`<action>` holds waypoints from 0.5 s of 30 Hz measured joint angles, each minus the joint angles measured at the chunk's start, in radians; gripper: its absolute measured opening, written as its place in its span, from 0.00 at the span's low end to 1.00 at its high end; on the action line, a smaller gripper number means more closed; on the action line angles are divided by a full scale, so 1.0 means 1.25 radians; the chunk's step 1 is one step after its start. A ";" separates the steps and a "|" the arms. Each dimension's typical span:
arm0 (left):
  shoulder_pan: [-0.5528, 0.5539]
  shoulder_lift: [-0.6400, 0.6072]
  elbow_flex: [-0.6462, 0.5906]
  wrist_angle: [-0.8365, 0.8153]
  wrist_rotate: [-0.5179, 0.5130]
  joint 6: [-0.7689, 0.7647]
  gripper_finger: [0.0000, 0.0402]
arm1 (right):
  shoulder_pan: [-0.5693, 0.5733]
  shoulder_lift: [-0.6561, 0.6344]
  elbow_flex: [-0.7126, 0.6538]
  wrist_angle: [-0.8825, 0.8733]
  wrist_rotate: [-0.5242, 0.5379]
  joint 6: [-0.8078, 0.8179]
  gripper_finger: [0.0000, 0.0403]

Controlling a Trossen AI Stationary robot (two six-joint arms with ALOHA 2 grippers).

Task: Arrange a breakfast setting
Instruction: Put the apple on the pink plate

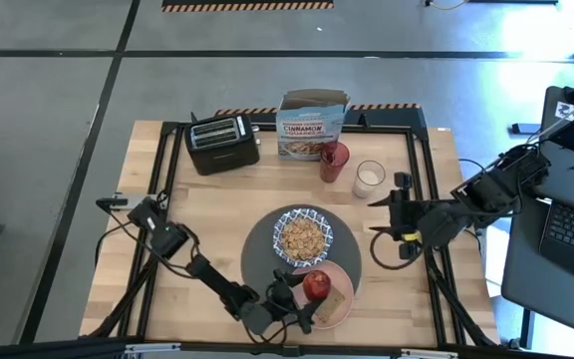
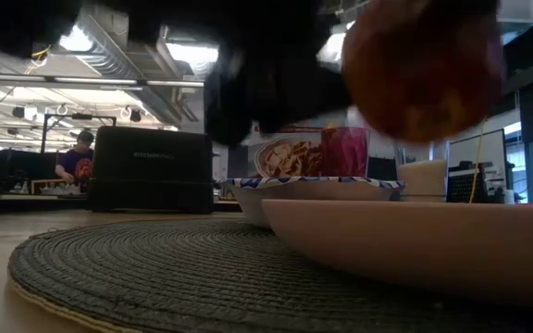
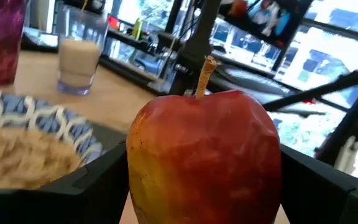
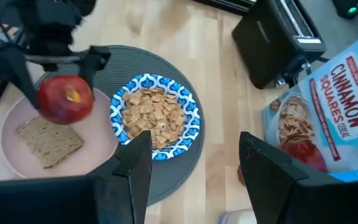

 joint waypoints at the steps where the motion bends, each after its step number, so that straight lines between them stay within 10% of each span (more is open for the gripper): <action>1: 0.000 0.010 0.000 -0.002 -0.001 -0.007 0.80 | 0.003 0.000 0.000 0.000 -0.002 0.000 0.47; 15: 0.011 0.032 0.001 -0.118 -0.014 -0.011 0.83 | 0.005 -0.002 0.000 0.000 -0.028 0.023 0.47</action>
